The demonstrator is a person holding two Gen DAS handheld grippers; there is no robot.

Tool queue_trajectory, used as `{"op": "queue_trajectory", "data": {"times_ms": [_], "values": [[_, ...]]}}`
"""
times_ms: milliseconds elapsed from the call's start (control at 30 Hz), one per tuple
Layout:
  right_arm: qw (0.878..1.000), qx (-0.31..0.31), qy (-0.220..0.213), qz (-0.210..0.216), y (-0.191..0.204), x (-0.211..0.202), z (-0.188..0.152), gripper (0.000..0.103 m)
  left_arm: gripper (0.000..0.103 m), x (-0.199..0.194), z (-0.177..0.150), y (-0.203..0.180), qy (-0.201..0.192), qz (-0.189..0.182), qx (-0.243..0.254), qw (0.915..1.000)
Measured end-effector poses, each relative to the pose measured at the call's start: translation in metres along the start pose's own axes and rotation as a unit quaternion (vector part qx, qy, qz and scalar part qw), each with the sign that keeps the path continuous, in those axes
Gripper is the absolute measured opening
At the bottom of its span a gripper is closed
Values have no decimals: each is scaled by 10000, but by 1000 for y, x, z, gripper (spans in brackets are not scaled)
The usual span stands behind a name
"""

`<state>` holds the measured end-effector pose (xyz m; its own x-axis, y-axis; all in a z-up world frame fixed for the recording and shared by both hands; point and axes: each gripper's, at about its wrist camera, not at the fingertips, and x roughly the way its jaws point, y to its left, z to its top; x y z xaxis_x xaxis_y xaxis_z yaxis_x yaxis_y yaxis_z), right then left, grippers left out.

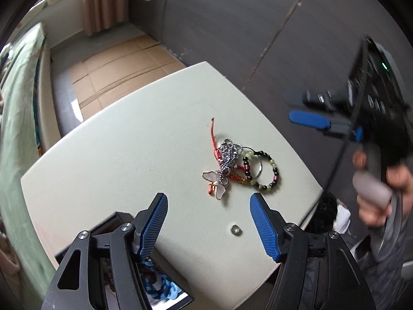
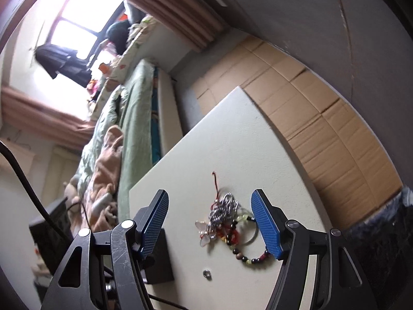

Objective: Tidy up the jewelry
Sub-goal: 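Reach the left gripper to the pile and grasp the butterfly pendant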

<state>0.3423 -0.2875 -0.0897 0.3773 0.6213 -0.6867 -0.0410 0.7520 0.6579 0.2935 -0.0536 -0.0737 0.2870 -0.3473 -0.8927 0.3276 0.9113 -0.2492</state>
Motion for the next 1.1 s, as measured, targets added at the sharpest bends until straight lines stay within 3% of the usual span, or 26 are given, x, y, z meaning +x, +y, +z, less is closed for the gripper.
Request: {"op": "queue_trajectory", "data": {"times_ms": [67,133,300,400,500,600,700,767,833,933,1100], "values": [[9997,93,164,-129,0,0,10,67,67,-5,0,0,-74,48,165,9998],[9978,23,309,-587,2,-1,16,67,67,-7,-3,0,-113,131,312,9994],[9935,-299,-63,-1095,8,-25,-5,67,67,-2,-7,-6,-131,338,755,9965],[9956,-295,-171,-874,2,-36,-21,67,67,6,-1,-10,50,577,926,9940],[9955,-200,-50,-929,-11,-31,-28,66,67,17,5,-19,242,586,1268,9899],[9953,160,50,-952,-26,-35,-36,65,67,37,2,-34,545,1054,1858,9754],[9952,166,-210,-945,-36,-46,-49,65,67,59,-6,-46,868,838,2301,9657],[9936,402,76,-1049,-51,-39,-57,64,67,75,-10,-50,1033,1065,2511,9565],[9947,337,-57,-975,-53,-46,-53,64,67,89,-12,-52,1117,1128,2634,9515],[9937,115,-68,-1112,-51,-50,-42,64,69,102,-9,-49,1232,1130,2648,9497],[9941,210,-140,-1056,-57,-59,-35,64,69,106,7,-39,1233,1049,2525,9540]]}}
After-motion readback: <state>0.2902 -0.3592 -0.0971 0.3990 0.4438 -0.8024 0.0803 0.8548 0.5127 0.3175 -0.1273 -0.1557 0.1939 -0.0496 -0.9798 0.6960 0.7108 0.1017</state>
